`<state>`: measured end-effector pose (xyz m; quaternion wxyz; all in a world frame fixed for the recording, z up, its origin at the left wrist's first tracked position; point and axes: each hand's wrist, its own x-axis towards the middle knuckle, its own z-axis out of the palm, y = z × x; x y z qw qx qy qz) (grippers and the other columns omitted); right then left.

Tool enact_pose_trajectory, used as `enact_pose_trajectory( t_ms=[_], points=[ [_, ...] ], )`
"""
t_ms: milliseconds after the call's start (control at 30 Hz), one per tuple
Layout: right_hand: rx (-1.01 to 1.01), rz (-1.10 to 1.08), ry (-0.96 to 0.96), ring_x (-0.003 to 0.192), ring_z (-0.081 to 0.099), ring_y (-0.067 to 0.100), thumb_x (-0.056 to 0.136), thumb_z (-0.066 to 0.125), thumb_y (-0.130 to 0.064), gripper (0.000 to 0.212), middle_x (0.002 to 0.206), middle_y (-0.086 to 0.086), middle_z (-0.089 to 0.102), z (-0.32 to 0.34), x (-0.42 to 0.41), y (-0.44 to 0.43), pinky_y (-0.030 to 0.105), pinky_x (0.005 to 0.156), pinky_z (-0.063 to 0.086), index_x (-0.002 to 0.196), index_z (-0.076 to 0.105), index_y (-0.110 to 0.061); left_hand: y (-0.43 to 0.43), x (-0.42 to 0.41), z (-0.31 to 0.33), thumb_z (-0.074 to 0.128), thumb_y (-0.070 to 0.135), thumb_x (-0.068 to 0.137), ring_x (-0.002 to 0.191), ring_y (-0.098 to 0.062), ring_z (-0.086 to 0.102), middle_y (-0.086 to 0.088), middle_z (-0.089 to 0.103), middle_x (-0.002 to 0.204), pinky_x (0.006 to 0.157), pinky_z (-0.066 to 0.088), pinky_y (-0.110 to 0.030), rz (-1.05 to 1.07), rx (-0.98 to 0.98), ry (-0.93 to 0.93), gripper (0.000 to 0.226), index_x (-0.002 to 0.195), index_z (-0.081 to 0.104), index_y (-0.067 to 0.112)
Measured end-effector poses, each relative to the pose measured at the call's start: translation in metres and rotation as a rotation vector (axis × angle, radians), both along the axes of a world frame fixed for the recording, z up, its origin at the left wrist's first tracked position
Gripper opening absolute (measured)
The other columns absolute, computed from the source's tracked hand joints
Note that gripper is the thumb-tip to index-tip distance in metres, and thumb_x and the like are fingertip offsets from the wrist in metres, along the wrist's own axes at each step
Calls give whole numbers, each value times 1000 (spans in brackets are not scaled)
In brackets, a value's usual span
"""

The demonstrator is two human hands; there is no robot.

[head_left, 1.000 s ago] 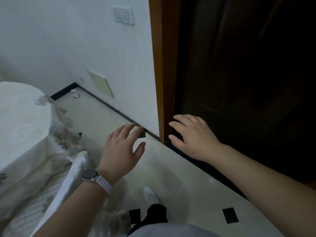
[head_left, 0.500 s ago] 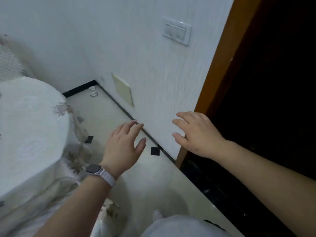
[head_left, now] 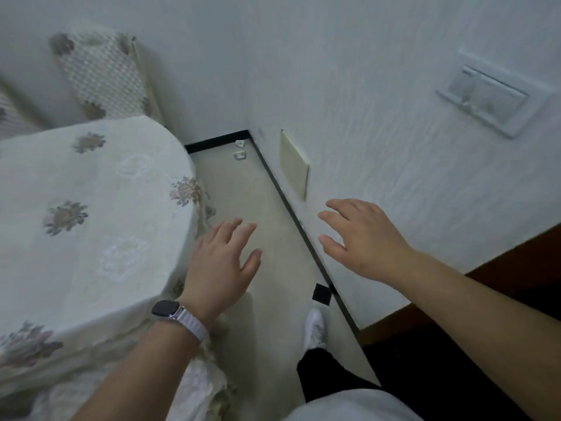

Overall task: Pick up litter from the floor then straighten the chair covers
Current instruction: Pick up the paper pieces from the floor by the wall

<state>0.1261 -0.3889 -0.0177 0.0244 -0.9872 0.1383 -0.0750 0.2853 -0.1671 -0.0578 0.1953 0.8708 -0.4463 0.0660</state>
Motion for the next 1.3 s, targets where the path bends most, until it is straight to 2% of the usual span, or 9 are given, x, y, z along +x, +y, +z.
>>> enact_pose_trajectory(
  t_ms=[133,233,333,433,500,633,867,1300],
  points=[
    [-16,95,-59,110,59,32,88,43,-44,48,123,12,62,-17,65,-48,46,95,46,115,66,-11,-42,48,-1,45,49,89,121,-31,53,-6,58,134,98,46,-46,80,80,22,52,132,57,23],
    [34,107,-21,111,59,32,88,40,-46,50,124,11,62,-17,116,-85,45,95,45,116,65,-13,-82,84,6,43,51,90,124,-30,51,-5,57,136,100,44,-47,101,114,38,53,134,56,24],
    [56,125,-62,111,58,31,87,41,-46,49,125,10,62,-13,160,-121,44,94,46,115,65,-13,-122,118,18,41,51,89,123,-31,52,-6,58,135,100,44,-47,120,120,7,55,133,57,23],
    [67,169,-87,111,58,30,87,40,-46,50,125,10,62,-9,206,-154,45,95,45,116,65,-13,-154,149,26,46,49,89,123,-29,51,-6,57,135,99,44,-47,178,99,-6,52,132,57,22],
    [91,167,-69,115,56,29,88,36,-48,54,128,9,60,-8,232,-169,45,97,42,120,63,-14,-168,160,28,52,47,89,124,-28,50,-4,57,135,100,43,-46,211,96,16,50,132,57,23],
    [106,161,-62,120,52,27,90,36,-47,51,135,6,55,-12,270,-193,43,102,39,127,57,-18,-188,189,29,51,49,90,124,-26,50,-1,57,135,99,44,-44,238,131,33,50,133,57,25],
    [137,128,-73,119,53,27,89,39,-46,51,131,7,58,-34,336,-242,43,100,40,123,61,-15,-220,266,17,46,48,91,123,-27,51,-3,57,134,99,45,-44,235,164,40,50,133,56,24],
    [5,94,-48,109,59,30,86,43,-44,49,122,9,64,-34,548,-320,42,93,45,115,67,-14,-300,511,-9,44,48,89,119,-31,55,-8,59,131,95,48,-50,161,75,95,53,131,58,19]
  ],
)
